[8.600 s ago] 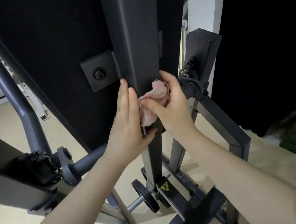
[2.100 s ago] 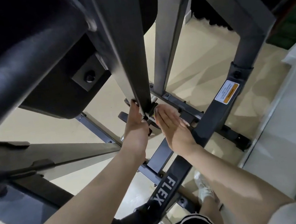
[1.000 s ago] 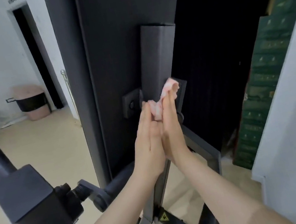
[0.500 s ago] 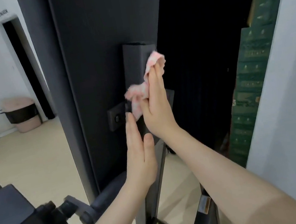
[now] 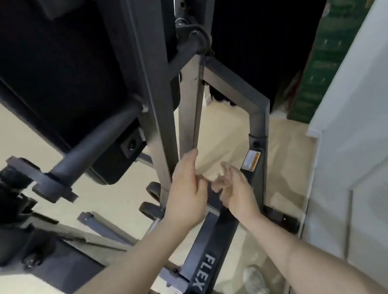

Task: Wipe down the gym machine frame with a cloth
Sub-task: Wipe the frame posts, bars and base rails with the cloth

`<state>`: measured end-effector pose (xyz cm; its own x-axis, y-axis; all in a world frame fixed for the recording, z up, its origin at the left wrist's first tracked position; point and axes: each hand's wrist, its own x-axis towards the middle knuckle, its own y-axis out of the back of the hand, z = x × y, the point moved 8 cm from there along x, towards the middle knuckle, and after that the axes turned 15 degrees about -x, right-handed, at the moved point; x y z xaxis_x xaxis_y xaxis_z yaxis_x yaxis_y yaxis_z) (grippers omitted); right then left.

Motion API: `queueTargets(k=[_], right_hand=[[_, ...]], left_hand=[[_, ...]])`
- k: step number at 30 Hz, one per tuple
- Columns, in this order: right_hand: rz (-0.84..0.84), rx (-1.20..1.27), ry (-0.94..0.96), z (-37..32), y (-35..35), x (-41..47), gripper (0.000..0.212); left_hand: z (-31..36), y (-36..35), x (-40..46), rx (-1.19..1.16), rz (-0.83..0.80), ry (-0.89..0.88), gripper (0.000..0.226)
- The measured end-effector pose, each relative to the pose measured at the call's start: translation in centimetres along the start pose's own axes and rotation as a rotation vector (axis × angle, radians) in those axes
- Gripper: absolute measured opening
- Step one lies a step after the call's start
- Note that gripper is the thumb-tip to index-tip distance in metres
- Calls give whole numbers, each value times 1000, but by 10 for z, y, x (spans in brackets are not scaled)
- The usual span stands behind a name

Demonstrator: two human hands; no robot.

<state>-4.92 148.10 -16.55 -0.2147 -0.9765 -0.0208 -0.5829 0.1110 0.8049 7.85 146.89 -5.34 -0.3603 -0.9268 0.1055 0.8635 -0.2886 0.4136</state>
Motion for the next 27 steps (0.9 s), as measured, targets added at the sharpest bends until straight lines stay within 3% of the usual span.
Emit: queueTargets(k=[2,4,5,8,10,12,16,22,27], right_hand=[[-21,-146,-100,41,-5,-12,50],[-84,-215,-35,63,-28,-22,65],[-119,-278,42,60,-41,-27,67],[-444,-545,323,50,-94,-44,62],[-501,-640,431,55,-107,-46,58],[-409,-699,409,71,-93,-25,63],[-255,-763,108,130,-45,36,65],[-169,-600,181,118,-63,21,55],[-218,-541,356,115,-57,15,60]], left_hand=[[-49,-29,0,171,-162,181,58],[-87,-49,-2,307,-290,250,61],[-100,-55,0,360,-323,248,64],[-121,-74,-2,586,-463,235,70],[-139,-86,-5,679,-550,256,72],[-153,-92,-6,724,-610,289,74],[-175,-101,-6,795,-681,304,77],[-178,-130,1,811,-809,315,77],[-180,-141,10,814,-819,268,66]])
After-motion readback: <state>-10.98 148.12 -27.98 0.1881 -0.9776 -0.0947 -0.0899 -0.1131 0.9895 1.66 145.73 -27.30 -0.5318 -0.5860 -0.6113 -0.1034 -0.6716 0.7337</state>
